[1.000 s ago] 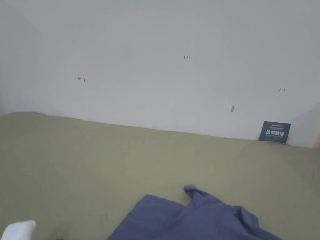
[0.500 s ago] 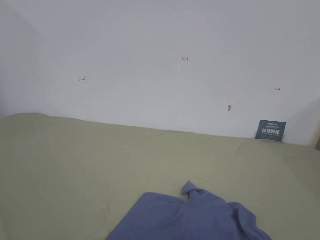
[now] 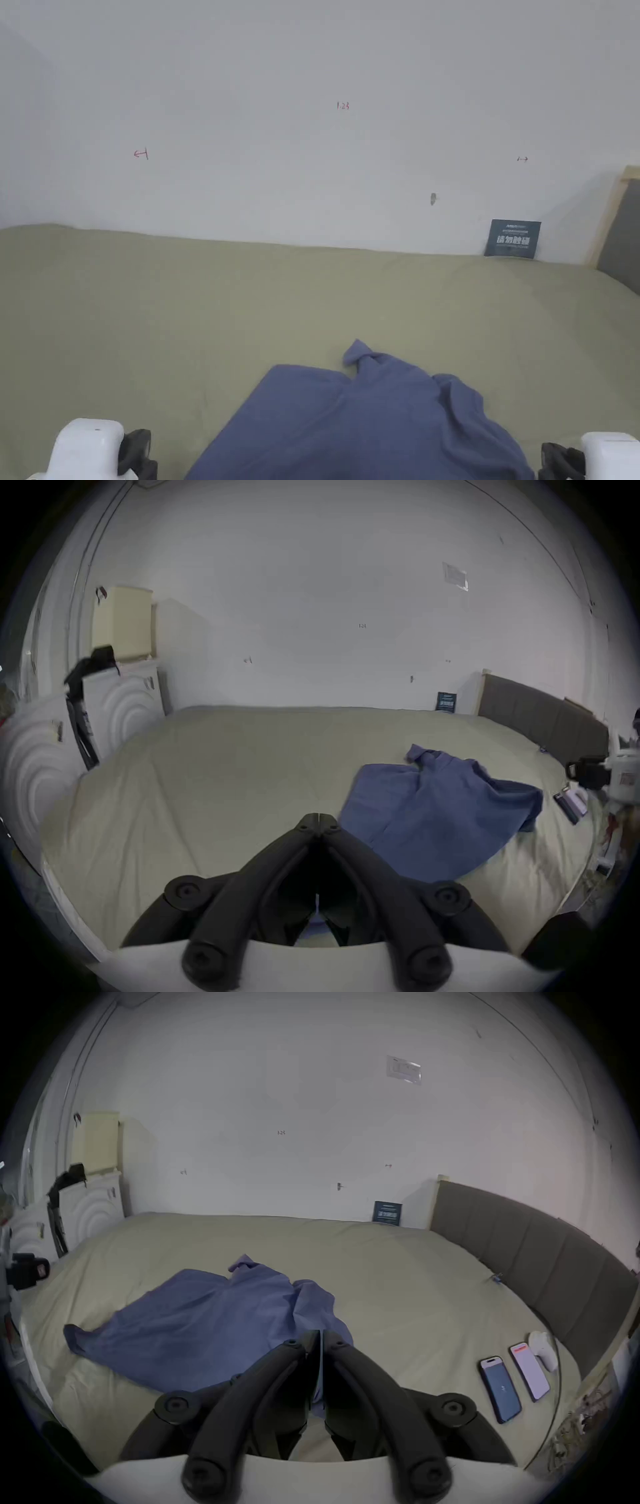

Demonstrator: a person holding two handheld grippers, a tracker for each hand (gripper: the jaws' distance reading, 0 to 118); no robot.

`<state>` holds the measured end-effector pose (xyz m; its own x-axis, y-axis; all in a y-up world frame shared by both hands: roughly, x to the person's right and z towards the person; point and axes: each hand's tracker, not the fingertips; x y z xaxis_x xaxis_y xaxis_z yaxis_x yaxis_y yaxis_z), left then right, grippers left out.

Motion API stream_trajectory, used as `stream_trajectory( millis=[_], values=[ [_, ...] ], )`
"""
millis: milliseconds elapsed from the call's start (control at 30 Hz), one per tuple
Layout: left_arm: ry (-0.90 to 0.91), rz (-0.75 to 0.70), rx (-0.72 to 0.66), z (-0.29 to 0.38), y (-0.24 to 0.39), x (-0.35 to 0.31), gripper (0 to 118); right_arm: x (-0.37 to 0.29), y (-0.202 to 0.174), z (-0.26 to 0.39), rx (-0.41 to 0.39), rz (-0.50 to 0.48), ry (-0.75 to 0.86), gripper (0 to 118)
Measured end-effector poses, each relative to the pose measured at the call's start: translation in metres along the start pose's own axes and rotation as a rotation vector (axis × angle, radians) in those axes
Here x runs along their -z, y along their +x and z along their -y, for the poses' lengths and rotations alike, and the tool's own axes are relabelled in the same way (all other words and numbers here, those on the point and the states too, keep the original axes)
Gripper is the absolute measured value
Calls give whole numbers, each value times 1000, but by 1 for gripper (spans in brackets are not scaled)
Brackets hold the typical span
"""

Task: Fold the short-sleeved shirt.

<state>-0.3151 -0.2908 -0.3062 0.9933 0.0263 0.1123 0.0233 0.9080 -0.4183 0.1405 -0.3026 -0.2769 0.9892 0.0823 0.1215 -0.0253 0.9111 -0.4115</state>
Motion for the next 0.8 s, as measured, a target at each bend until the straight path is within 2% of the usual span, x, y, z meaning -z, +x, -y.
stream_trajectory(
  millis=[67, 167, 367, 533, 600, 633, 667, 700, 733, 800],
  values=[
    [-26, 26, -57, 8, -2, 6, 0, -2, -3, 4, 24, -20, -6, 7],
    [-37, 15, -66, 15, -3, 9, 0, -4, -8, 7, 25, -20, -8, 7],
    [-141, 92, -81, 4, -24, 22, 0, -6, -11, 3, 34, -35, -13, 7],
    [-426, 217, -162, -18, -61, 54, 0, 0, -10, 3, 35, -44, -22, 7],
    [-480, 231, -148, -22, -61, 59, 0, 4, -9, 5, 45, -49, -28, 7],
    [-482, 207, -136, -21, -62, 63, 15, 6, -10, 4, 47, -49, -31, 7],
    [-487, 189, -127, -20, -64, 66, 44, 7, -10, 5, 48, -52, -34, 7],
    [-510, 182, -124, -18, -66, 70, 82, 9, -10, 6, 48, -53, -38, 7],
    [-541, 186, -137, -15, -65, 71, 114, 10, -10, 6, 46, -53, -41, 7],
    [-567, 229, -170, -5, -66, 73, 116, 13, -10, 7, 42, -59, -50, 7]
  ],
)
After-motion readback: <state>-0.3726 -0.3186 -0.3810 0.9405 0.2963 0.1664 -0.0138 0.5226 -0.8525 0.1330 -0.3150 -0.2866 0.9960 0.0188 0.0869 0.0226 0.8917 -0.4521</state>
